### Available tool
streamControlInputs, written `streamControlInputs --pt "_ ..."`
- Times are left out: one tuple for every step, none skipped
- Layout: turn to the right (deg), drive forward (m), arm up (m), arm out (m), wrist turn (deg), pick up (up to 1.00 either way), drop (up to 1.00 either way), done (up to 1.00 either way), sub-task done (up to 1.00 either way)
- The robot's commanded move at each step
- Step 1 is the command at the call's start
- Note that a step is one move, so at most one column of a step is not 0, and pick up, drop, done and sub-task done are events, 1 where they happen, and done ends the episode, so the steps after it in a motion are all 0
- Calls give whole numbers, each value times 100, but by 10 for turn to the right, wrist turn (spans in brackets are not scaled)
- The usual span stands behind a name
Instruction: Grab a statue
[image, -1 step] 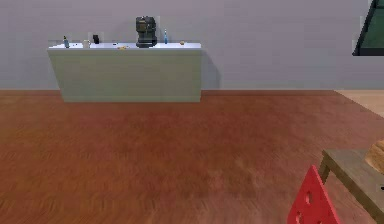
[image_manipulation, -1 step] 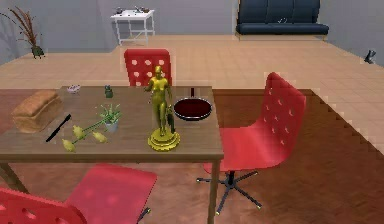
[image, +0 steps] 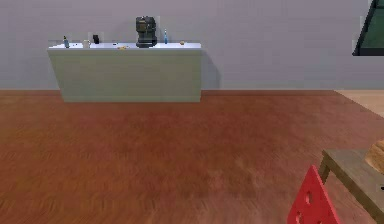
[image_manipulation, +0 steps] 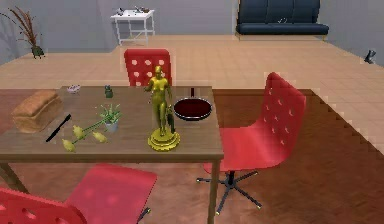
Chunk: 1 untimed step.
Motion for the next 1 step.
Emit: streamControlInputs --pt "0 0 32 0 0 0 0 0 0"
